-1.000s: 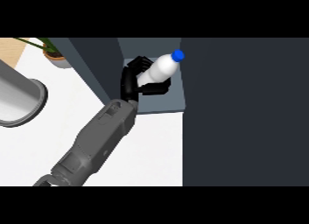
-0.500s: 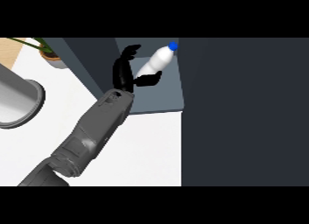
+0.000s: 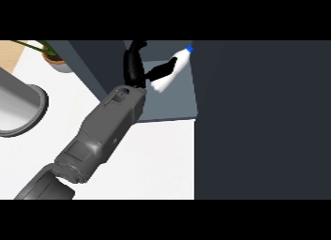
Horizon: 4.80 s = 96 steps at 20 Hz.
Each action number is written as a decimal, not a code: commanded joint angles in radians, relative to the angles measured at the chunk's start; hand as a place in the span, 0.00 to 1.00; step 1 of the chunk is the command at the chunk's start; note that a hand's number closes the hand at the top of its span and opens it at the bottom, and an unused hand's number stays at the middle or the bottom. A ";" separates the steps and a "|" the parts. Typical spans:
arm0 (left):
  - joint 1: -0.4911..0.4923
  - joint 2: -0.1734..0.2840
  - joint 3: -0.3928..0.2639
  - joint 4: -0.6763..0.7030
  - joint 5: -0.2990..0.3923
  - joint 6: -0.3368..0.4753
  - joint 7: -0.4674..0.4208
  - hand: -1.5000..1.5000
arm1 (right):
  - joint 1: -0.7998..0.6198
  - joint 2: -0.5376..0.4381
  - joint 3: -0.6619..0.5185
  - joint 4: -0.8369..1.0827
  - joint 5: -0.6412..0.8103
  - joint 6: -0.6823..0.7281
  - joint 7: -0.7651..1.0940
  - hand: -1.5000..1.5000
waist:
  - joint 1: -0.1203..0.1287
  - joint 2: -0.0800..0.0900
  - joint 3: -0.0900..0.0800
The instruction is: Pick up the bottled water, place it into the cabinet and close the cabinet
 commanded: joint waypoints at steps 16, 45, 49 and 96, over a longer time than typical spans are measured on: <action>0.200 -0.011 -0.119 -0.367 0.232 -0.377 -0.084 1.00 | -0.001 0.014 0.056 -0.155 -0.015 -0.029 0.119 0.00 | 0.047 -0.029 0.001; 1.241 0.465 -0.477 -1.387 0.277 -0.487 -0.213 0.00 | -0.066 -0.217 0.179 -0.212 0.267 0.069 0.106 1.00 | 0.131 -0.043 -0.004; 1.330 0.566 -0.424 -1.440 0.300 -0.548 -0.269 0.00 | -0.124 -0.266 0.222 -0.222 0.300 0.096 0.129 1.00 | 0.113 -0.044 -0.004; 1.585 0.986 -0.143 -1.515 0.425 -0.971 -0.430 0.00 | -0.873 0.070 0.460 0.217 -0.095 -0.091 0.748 1.00 | 0.264 0.031 -0.010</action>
